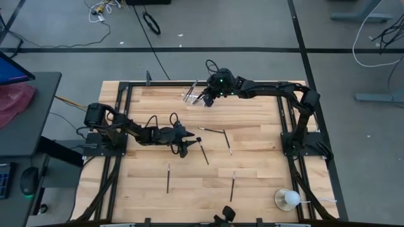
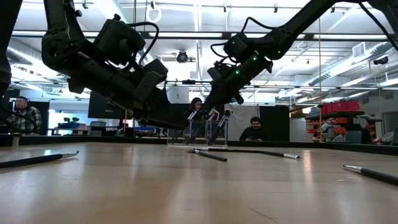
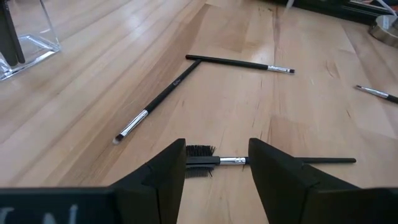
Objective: Put items in baskets/containers
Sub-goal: Put the black eyeshadow brush into the transparent organizer
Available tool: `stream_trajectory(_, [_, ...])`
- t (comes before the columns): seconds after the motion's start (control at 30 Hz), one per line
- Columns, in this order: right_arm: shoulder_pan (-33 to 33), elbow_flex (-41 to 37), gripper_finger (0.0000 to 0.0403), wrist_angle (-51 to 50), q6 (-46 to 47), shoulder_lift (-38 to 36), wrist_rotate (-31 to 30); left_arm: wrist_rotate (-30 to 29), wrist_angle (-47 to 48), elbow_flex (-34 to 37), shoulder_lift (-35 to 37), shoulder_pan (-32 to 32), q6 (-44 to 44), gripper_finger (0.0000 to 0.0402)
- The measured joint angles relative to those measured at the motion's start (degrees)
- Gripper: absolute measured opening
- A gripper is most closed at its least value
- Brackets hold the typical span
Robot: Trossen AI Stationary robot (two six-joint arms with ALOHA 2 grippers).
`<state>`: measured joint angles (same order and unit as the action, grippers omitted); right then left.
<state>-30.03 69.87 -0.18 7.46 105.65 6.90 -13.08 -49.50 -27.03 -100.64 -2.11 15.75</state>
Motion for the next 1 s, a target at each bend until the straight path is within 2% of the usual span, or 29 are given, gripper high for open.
stream_trajectory(0.1, [-0.79,0.00,0.0096,0.34,-1.29,-0.21,-2.15,-0.01,0.00,0.00,0.00,0.00,0.00,0.0181])
stream_trajectory(0.23, [-1.85,0.00,0.0103,0.52,-5.53,-1.28,-8.12,0.00,0.00,0.00,0.00,0.00,0.02,0.0181])
stream_trajectory(0.33, [-1.78,0.00,0.0100,-1.32,-8.88,-3.44,-9.01,-0.01,0.00,0.00,0.00,0.01,0.04,0.0181])
stream_trajectory(0.43, [-0.25,0.06,0.0090,-5.62,-11.90,-6.58,-4.66,-0.27,0.00,0.00,0.00,0.00,0.07,0.0181])
stream_trajectory(0.6, [1.71,0.11,0.0051,-13.77,-13.97,-7.94,8.06,-0.85,-0.08,-0.01,0.00,0.00,0.07,0.0181])
stream_trajectory(0.7, [1.87,0.11,0.0020,-14.19,-13.98,-6.38,8.87,-0.85,-0.52,-0.04,0.00,0.00,0.08,0.0181])
stream_trajectory(0.77, [1.84,0.01,0.0006,-12.76,-13.55,-4.83,7.07,-0.85,-0.88,-0.04,0.00,0.01,0.07,0.0181])
stream_trajectory(1.0, [-0.08,0.00,0.0008,-5.04,-8.34,-1.79,-7.44,-0.85,-0.98,-0.04,0.00,0.00,0.11,0.0181])
